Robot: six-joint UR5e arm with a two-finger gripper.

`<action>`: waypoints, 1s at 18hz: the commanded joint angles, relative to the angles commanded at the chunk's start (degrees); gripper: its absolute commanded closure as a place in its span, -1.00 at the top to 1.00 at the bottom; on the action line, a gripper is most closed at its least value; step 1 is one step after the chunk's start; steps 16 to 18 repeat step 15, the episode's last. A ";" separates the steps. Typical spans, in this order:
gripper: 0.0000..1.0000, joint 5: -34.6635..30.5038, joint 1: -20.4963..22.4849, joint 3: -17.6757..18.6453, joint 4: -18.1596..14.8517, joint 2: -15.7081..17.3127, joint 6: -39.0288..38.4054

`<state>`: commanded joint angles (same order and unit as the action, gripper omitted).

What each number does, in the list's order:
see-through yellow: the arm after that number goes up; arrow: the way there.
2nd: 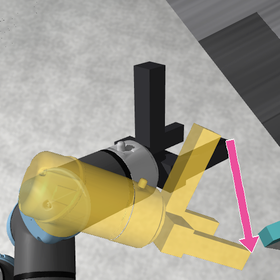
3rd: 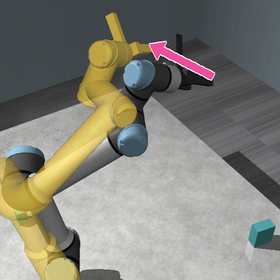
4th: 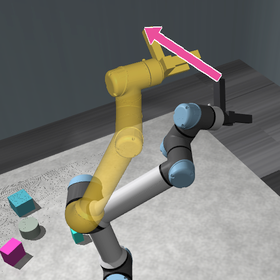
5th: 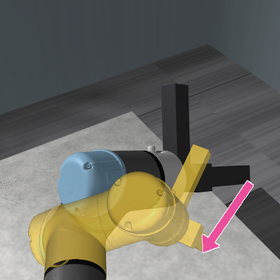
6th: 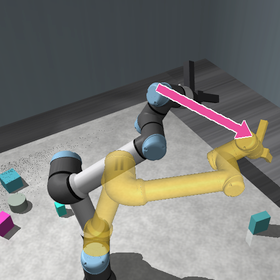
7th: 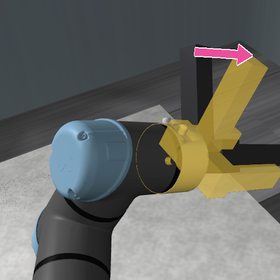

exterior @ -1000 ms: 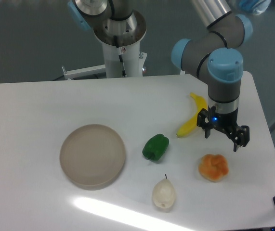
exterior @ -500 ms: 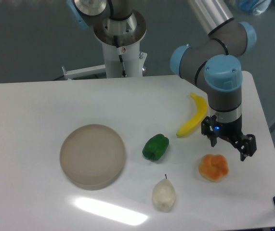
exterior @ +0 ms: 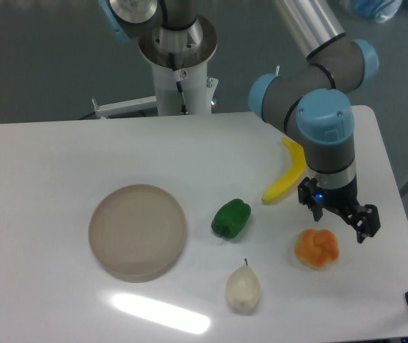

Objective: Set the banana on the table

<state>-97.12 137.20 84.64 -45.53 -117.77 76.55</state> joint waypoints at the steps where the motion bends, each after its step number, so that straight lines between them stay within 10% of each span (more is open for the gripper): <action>1: 1.00 0.00 0.00 -0.09 0.00 -0.17 0.00; 18: 1.00 0.09 -0.09 -0.09 0.09 -0.26 -1.05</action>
